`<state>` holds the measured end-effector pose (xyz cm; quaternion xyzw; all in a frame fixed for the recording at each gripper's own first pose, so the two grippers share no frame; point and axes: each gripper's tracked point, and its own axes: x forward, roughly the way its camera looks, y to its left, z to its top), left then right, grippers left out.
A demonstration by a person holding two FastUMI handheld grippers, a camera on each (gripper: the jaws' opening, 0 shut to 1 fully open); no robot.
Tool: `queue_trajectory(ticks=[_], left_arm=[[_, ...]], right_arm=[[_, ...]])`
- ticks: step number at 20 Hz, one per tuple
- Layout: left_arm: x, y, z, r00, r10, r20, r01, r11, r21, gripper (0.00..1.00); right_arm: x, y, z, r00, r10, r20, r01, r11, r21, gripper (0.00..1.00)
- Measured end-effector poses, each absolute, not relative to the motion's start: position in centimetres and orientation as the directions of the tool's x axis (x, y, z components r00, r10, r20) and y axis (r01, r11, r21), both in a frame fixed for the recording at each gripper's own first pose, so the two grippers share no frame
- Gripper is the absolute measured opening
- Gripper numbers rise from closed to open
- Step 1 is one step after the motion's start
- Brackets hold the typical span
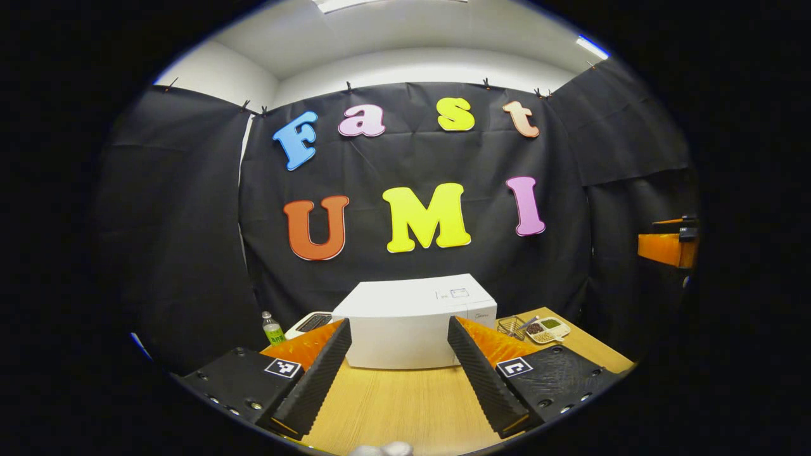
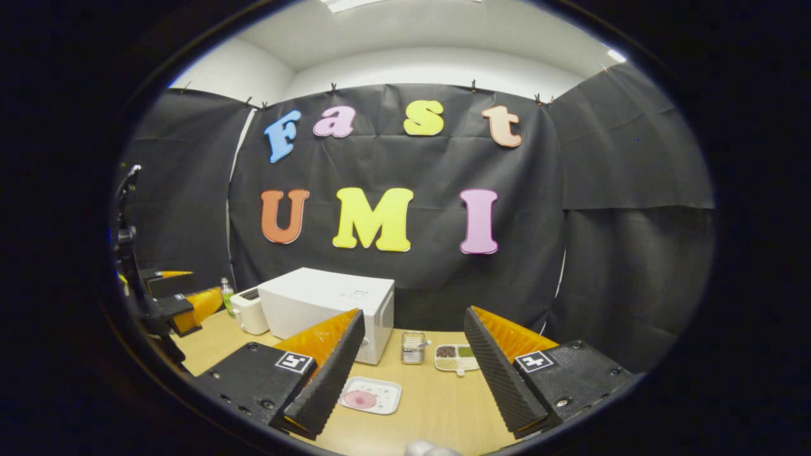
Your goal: Open the microwave oven with the left hand, put the food in, and close the microwave oven.
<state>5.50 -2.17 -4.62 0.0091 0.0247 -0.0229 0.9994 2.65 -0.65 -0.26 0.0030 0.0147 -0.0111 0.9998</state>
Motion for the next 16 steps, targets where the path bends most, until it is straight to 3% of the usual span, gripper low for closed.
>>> queue_trajectory(ticks=[9, 10, 11, 12, 13, 14, 16], left_arm=[[15.2, -10.8, -11.9, 0.987, -0.155, -0.046, 0.155, 0.988, -0.014, 0.96], [16.5, -11.8, -13.1, 0.984, -0.169, -0.055, 0.168, 0.986, -0.014, 0.96], [17.9, -12.6, -14.2, 0.983, -0.175, -0.061, 0.175, 0.985, -0.01, 0.96], [19.4, -13.3, -15.5, 0.98, -0.179, -0.084, 0.179, 0.984, -0.002, 0.96], [20.7, -13.9, -17.2, 0.978, -0.182, -0.104, 0.183, 0.983, -0.002, 0.96], [22.0, -14.5, -18.5, 0.975, -0.185, -0.123, 0.185, 0.983, -0.009, 0.96], [24.6, -15.0, -21.0, 0.973, -0.169, -0.158, 0.17, 0.985, -0.003, 0.96]], right_arm=[[2.9, -3.5, -0.1, 0.992, -0.098, -0.074, 0.096, 0.995, -0.03, 1.0], [2.7, -4.0, -0.1, 0.991, -0.109, -0.078, 0.107, 0.994, -0.032, 0.92], [2.6, -4.5, 0.0, 0.989, -0.124, -0.083, 0.121, 0.992, -0.037, 1.0], [2.6, -5.1, -0.1, 0.986, -0.14, -0.09, 0.136, 0.99, -0.043, 0.92], [2.5, -5.5, -0.2, 0.984, -0.15, -0.097, 0.146, 0.988, -0.046, 0.92], [2.5, -6.0, -0.3, 0.981, -0.16, -0.105, 0.156, 0.987, -0.048, 1.0], [2.5, -6.8, -0.7, 0.976, -0.182, -0.123, 0.176, 0.983, -0.054, 1.0]])
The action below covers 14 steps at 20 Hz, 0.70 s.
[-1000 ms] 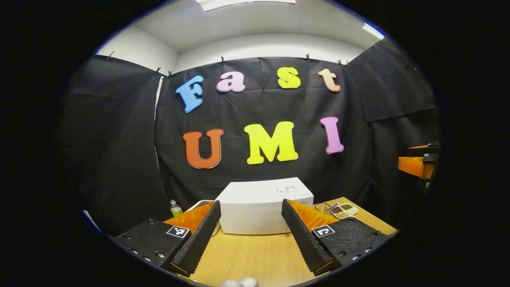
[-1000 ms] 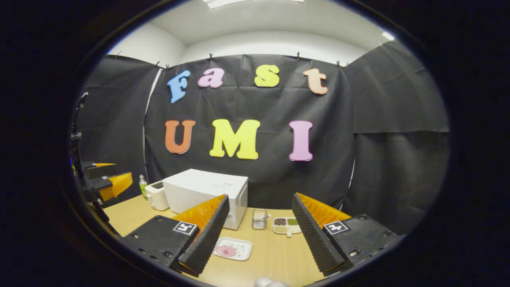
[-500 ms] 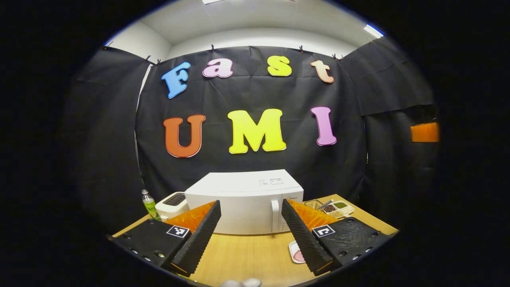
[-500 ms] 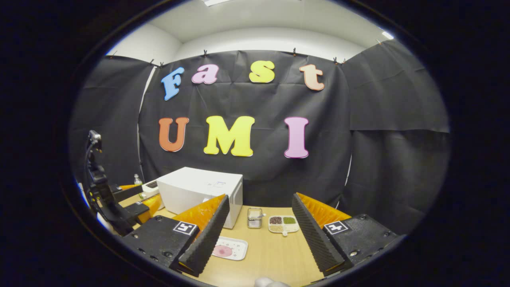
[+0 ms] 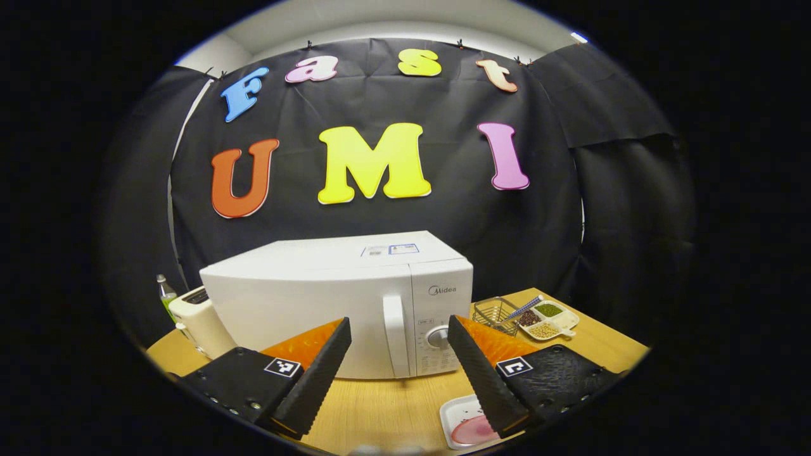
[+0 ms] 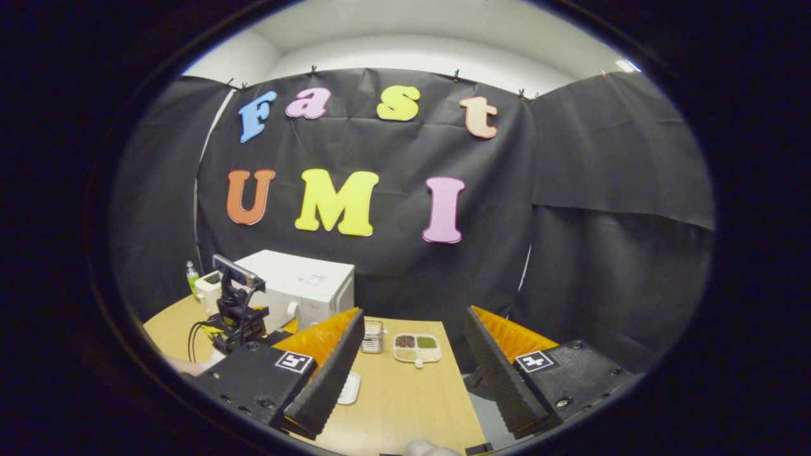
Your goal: Open the microwave oven with the left hand, put the food in, and close the microwave oven.
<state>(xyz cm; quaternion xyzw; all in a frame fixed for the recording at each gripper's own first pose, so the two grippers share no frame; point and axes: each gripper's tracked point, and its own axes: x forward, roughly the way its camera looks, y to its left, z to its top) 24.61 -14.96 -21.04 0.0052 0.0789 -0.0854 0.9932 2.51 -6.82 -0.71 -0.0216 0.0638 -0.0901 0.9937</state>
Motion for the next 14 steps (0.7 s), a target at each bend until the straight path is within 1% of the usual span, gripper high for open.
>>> queue_trajectory(ticks=[3, 6, 7, 8, 9, 10, 11, 12, 13, 14], left_arm=[[27.3, -15.4, -24.0, 0.969, -0.15, -0.197, 0.151, 0.988, -0.009, 0.96], [28.9, -15.4, -24.8, 0.97, -0.138, -0.2, 0.138, 0.99, -0.017, 0.95], [29.2, -15.5, -24.9, 0.969, -0.14, -0.202, 0.139, 0.99, -0.02, 0.77], [29.4, -15.6, -25.1, 0.968, -0.146, -0.205, 0.144, 0.989, -0.022, 0.83], [29.5, -15.7, -25.0, 0.968, -0.148, -0.204, 0.146, 0.989, -0.024, 0.5], [29.6, -15.5, -25.0, 0.969, -0.149, -0.198, 0.147, 0.989, -0.023, 0.35], [29.7, -15.6, -25.0, 0.968, -0.156, -0.196, 0.153, 0.988, -0.03, 0.3], [29.8, -15.7, -25.1, 0.967, -0.163, -0.194, 0.156, 0.986, -0.052, 0.3], [29.6, -15.6, -25.0, 0.967, -0.165, -0.195, 0.155, 0.986, -0.065, 0.24], [29.4, -15.6, -25.1, 0.966, -0.163, -0.201, 0.153, 0.986, -0.062, 0.18]], right_arm=[[2.3, -8.1, -1.5, 0.966, -0.22, -0.138, 0.213, 0.975, -0.062, 1.0], [1.8, -8.8, -2.5, 0.956, -0.243, -0.164, 0.232, 0.969, -0.083, 1.0], [1.6, -9.0, -2.7, 0.954, -0.249, -0.169, 0.237, 0.967, -0.088, 1.0], [1.6, -9.3, -2.7, 0.952, -0.255, -0.172, 0.243, 0.966, -0.087, 1.0], [1.6, -9.5, -2.8, 0.95, -0.257, -0.175, 0.246, 0.966, -0.084, 1.0], [1.5, -9.5, -2.9, 0.949, -0.258, -0.183, 0.246, 0.966, -0.085, 1.0], [1.5, -9.4, -3.0, 0.949, -0.255, -0.186, 0.244, 0.966, -0.084, 0.96], [1.4, -9.3, -2.9, 0.949, -0.255, -0.184, 0.244, 0.966, -0.084, 1.0], [1.4, -9.2, -2.8, 0.95, -0.254, -0.18, 0.243, 0.967, -0.082, 1.0], [1.3, -9.2, -2.7, 0.951, -0.254, -0.177, 0.244, 0.967, -0.079, 0.97]])
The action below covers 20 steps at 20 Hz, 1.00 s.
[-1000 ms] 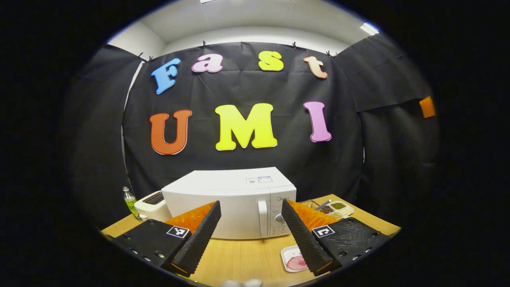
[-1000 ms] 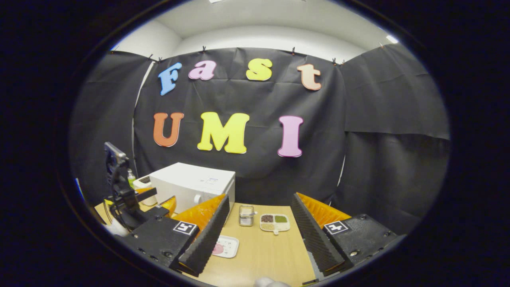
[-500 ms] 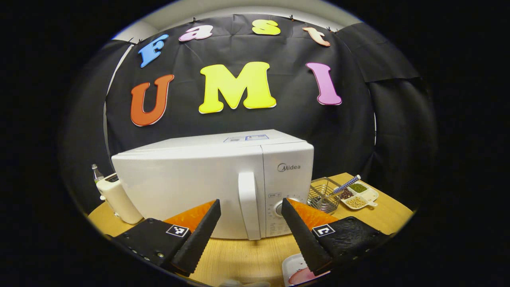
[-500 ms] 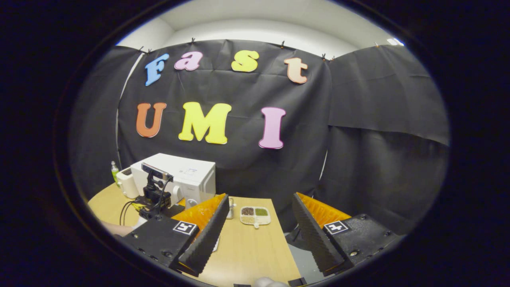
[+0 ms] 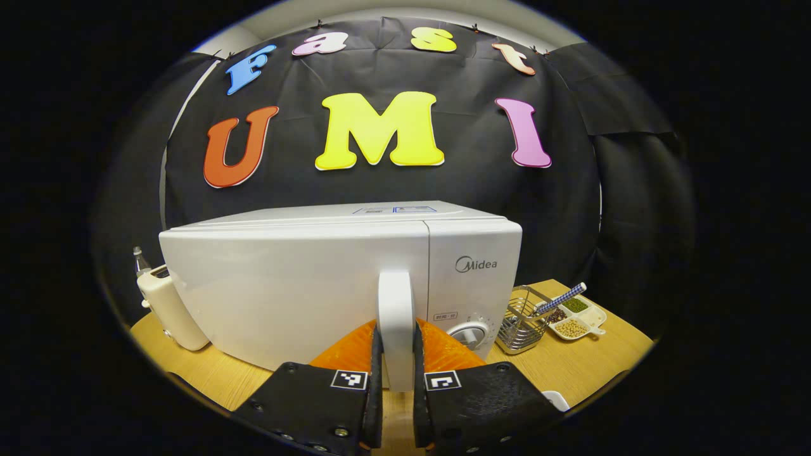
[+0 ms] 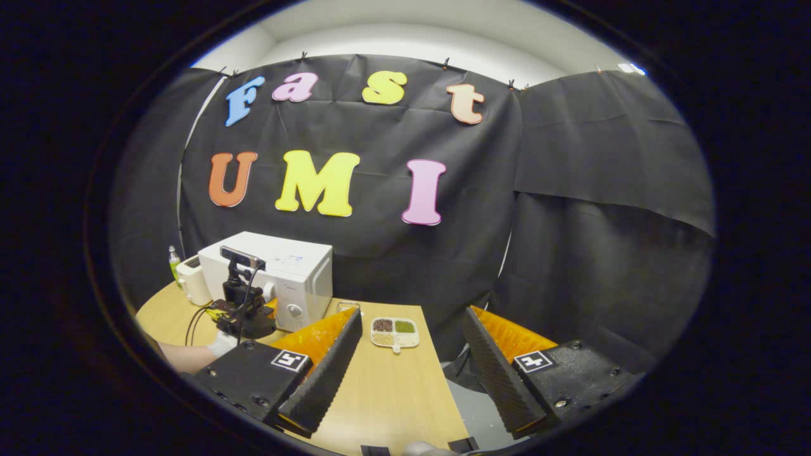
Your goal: Open the microwave oven with the left hand, put the food in, and close the microwave oven.
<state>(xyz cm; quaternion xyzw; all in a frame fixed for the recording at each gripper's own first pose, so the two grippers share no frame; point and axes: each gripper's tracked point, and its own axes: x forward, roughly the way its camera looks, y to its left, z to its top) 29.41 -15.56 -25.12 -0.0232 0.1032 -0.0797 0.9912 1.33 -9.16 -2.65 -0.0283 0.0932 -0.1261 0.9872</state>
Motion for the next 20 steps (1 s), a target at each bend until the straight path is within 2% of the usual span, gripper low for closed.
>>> queue_trajectory(ticks=[1, 4, 5, 7, 8, 13, 15, 17, 19, 20], left_arm=[[29.4, -15.6, -25.3, 0.965, -0.16, -0.208, 0.15, 0.987, -0.063, 0.14], [29.0, -15.5, -25.1, 0.965, -0.158, -0.211, 0.148, 0.987, -0.062, 0.14], [29.3, -15.4, -25.3, 0.965, -0.155, -0.213, 0.148, 0.988, -0.051, 0.07], [29.3, -15.5, -25.3, 0.963, -0.162, -0.214, 0.152, 0.986, -0.061, 0.08], [29.2, -15.5, -25.2, 0.962, -0.167, -0.216, 0.157, 0.986, -0.062, 0.07], [28.5, -15.3, -25.5, 0.954, -0.174, -0.243, 0.163, 0.984, -0.066, 0.07], [26.9, -14.8, -25.3, 0.962, -0.175, -0.21, 0.173, 0.985, -0.026, 0.07], [24.9, -14.0, -25.2, 0.963, -0.188, -0.195, 0.181, 0.982, -0.054, 0.07], [22.5, -12.8, -25.3, 0.962, -0.192, -0.196, 0.18, 0.981, -0.078, 0.07], [21.3, -12.3, -25.4, 0.961, -0.192, -0.198, 0.183, 0.981, -0.061, 0.07]], right_arm=[[1.3, -9.1, -2.7, 0.951, -0.253, -0.175, 0.244, 0.967, -0.074, 0.96], [0.7, -8.7, -2.9, 0.952, -0.247, -0.182, 0.238, 0.969, -0.068, 1.0], [0.4, -8.8, -2.8, 0.951, -0.251, -0.179, 0.242, 0.968, -0.071, 1.0], [-0.1, -8.9, -2.5, 0.951, -0.257, -0.17, 0.247, 0.966, -0.077, 1.0], [-0.4, -8.9, -2.5, 0.95, -0.261, -0.168, 0.251, 0.965, -0.081, 0.96], [-1.0, -8.6, -2.6, 0.951, -0.259, -0.171, 0.251, 0.966, -0.07, 0.97], [-1.1, -8.3, -2.5, 0.952, -0.257, -0.168, 0.246, 0.966, -0.08, 0.97], [-1.2, -7.5, -2.6, 0.955, -0.242, -0.171, 0.231, 0.969, -0.082, 1.0], [-1.3, -6.6, -2.7, 0.96, -0.222, -0.17, 0.21, 0.974, -0.084, 0.97], [-1.3, -6.1, -2.6, 0.964, -0.21, -0.166, 0.198, 0.977, -0.083, 1.0]])
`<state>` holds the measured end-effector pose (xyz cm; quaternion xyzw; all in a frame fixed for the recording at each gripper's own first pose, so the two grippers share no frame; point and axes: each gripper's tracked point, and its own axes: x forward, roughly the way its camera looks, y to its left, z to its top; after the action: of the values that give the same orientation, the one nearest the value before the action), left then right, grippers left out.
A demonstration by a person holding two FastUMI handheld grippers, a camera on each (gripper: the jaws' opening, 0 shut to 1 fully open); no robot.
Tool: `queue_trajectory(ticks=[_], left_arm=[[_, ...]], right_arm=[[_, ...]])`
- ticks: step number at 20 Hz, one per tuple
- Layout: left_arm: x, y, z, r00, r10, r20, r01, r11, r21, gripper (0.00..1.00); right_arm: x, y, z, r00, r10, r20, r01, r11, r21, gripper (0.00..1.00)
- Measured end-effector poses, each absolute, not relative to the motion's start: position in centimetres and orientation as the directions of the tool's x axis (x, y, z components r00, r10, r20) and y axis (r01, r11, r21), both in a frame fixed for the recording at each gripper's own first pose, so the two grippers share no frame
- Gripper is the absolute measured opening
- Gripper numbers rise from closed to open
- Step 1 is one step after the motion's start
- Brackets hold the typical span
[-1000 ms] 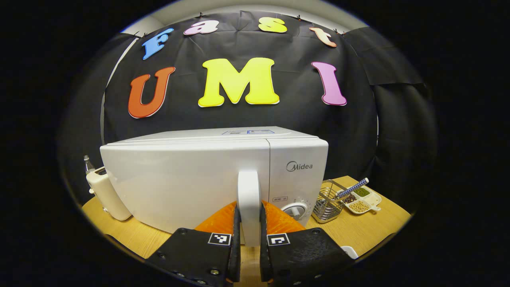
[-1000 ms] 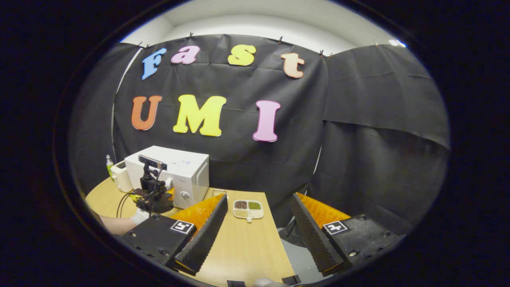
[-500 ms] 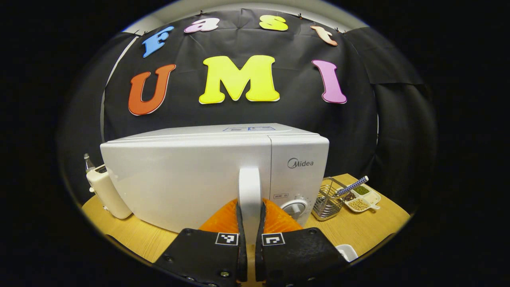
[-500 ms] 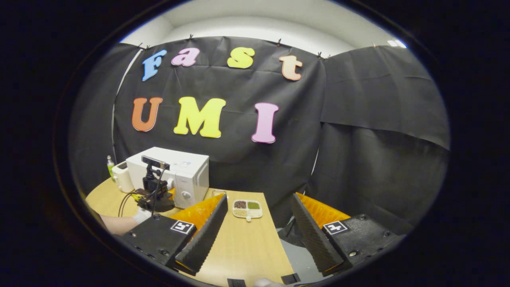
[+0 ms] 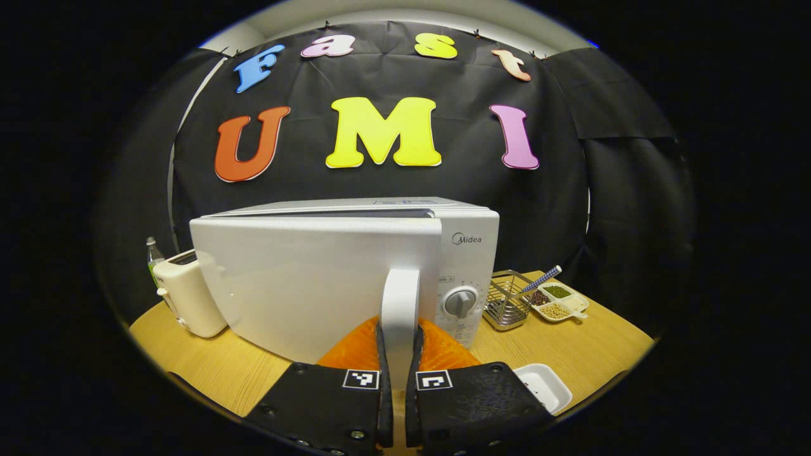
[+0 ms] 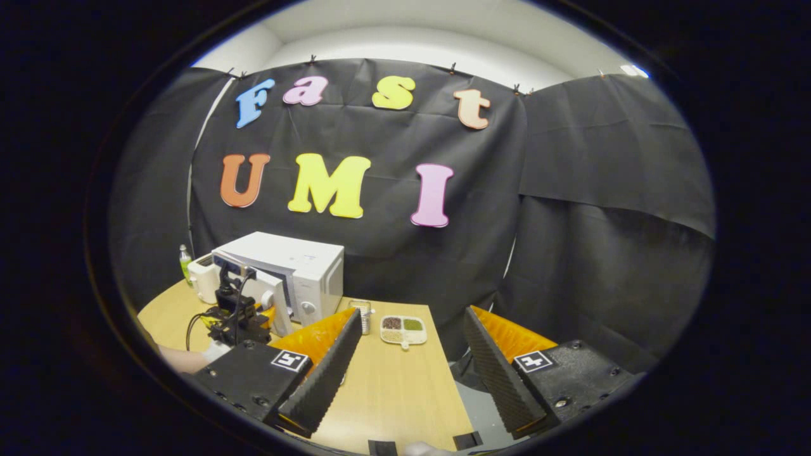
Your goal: Open the microwave oven with the left hand, put the food in, and close the microwave oven.
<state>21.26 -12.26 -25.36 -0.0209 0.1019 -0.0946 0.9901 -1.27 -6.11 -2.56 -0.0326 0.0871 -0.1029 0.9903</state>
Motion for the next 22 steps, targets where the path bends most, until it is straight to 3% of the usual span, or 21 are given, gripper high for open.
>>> queue_trajectory(ticks=[7, 8, 9, 10, 12, 13, 14, 15, 16, 17, 22], left_arm=[[14.2, -5.9, -25.6, 0.965, -0.113, -0.236, 0.111, 0.994, -0.019, 0.11], [13.4, -4.7, -25.7, 0.967, -0.084, -0.24, 0.086, 0.996, -0.002, 0.14], [12.5, -3.8, -25.6, 0.969, -0.067, -0.24, 0.073, 0.997, 0.016, 0.27], [12.0, -2.9, -25.0, 0.975, -0.05, -0.215, 0.061, 0.997, 0.047, 0.19], [11.6, -0.6, -24.5, 0.981, -0.018, -0.194, 0.035, 0.996, 0.083, 0.41], [11.4, 0.1, -24.4, 0.981, -0.008, -0.192, 0.025, 0.996, 0.086, 0.71], [11.4, 0.4, -24.4, 0.981, -0.014, -0.191, 0.031, 0.996, 0.086, 0.93], [10.7, 1.0, -24.0, 0.983, -0.001, -0.184, 0.02, 0.995, 0.103, 0.96], [10.2, 1.6, -23.8, 0.983, 0.006, -0.182, 0.015, 0.993, 0.116, 0.88], [9.7, 2.1, -23.7, 0.983, 0.018, -0.181, 0.005, 0.992, 0.125, 0.95], [6.9, 6.8, -24.3, 0.976, 0.083, -0.202, -0.052, 0.987, 0.151, 0.96]], right_arm=[[-1.0, -1.1, -3.4, 0.98, -0.091, -0.179, 0.082, 0.995, -0.056, 1.0], [-1.0, -0.4, -3.4, 0.98, -0.075, -0.183, 0.066, 0.996, -0.053, 1.0], [-1.0, 0.4, -3.6, 0.981, -0.057, -0.184, 0.049, 0.998, -0.049, 1.0], [-1.0, 1.0, -3.7, 0.982, -0.045, -0.182, 0.037, 0.998, -0.048, 1.0], [-0.9, 1.9, -4.1, 0.982, -0.03, -0.185, 0.02, 0.998, -0.055, 1.0], [-0.9, 2.3, -4.3, 0.983, -0.024, -0.183, 0.012, 0.998, -0.063, 0.97], [-1.0, 2.9, -4.3, 0.984, -0.015, -0.18, 0.002, 0.998, -0.069, 1.0], [-1.0, 3.5, -4.6, 0.983, -0.006, -0.181, -0.008, 0.997, -0.076, 1.0], [-1.0, 4.0, -4.9, 0.983, 0.004, -0.185, -0.019, 0.997, -0.079, 1.0], [-1.1, 4.4, -5.3, 0.982, 0.012, -0.19, -0.027, 0.997, -0.078, 1.0], [-1.4, 5.2, -7.2, 0.975, 0.032, -0.218, -0.045, 0.998, -0.054, 1.0]])
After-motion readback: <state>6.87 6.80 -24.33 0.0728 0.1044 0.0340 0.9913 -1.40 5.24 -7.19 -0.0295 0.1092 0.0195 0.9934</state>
